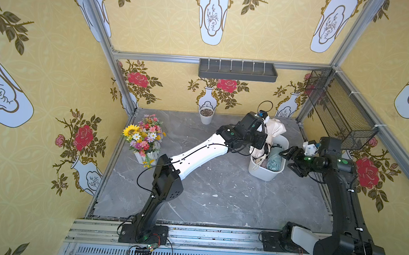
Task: Put the umbrella into the storage box
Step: Place the umbrella in the storage box.
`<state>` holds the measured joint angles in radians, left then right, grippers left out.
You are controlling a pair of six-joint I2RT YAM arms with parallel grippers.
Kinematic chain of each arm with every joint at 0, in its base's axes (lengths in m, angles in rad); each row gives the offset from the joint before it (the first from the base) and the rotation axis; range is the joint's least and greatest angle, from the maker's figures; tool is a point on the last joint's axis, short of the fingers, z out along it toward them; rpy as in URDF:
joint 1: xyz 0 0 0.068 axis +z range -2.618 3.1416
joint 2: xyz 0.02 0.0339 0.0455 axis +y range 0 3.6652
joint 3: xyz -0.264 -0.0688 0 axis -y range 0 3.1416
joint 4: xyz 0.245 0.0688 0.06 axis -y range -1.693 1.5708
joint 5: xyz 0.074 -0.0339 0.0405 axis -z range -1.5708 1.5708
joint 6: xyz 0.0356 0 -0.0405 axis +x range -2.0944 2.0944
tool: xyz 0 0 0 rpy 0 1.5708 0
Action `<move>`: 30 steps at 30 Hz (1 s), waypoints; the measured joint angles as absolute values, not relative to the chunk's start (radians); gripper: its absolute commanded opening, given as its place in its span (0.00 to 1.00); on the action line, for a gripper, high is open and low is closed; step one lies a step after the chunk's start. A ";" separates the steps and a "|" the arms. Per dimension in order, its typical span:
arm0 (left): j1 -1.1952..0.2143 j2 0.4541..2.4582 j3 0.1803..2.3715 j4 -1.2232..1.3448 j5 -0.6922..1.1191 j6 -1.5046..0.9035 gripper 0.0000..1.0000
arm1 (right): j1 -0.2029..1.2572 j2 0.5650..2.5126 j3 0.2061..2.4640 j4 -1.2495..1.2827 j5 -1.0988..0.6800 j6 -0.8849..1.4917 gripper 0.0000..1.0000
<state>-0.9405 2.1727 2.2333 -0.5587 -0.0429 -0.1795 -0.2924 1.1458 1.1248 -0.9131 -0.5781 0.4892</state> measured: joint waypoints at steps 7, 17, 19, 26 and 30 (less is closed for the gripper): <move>-0.907 2.288 2.289 -0.526 0.007 -0.154 0.00 | -0.301 1.153 1.124 -0.911 -0.579 0.471 0.76; -0.870 2.420 2.317 -0.454 0.106 -0.195 0.00 | -0.332 1.173 1.090 -0.867 -0.584 0.463 0.76; -0.869 2.444 2.328 -0.430 0.128 -0.218 0.00 | -0.339 1.177 1.087 -0.862 -0.587 0.458 0.76; -0.870 2.481 2.318 -0.358 0.184 -0.263 0.00 | -0.378 1.178 1.087 -0.864 -0.608 0.435 0.76; -0.871 2.483 2.288 -0.319 0.192 -0.278 0.00 | -0.409 1.171 1.095 -0.868 -0.626 0.416 0.76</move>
<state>-0.8711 2.4828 2.2883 -0.3191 0.1917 -0.2783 -0.4088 1.1713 1.0946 -0.8680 -0.6262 0.4156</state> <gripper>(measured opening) 0.079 0.759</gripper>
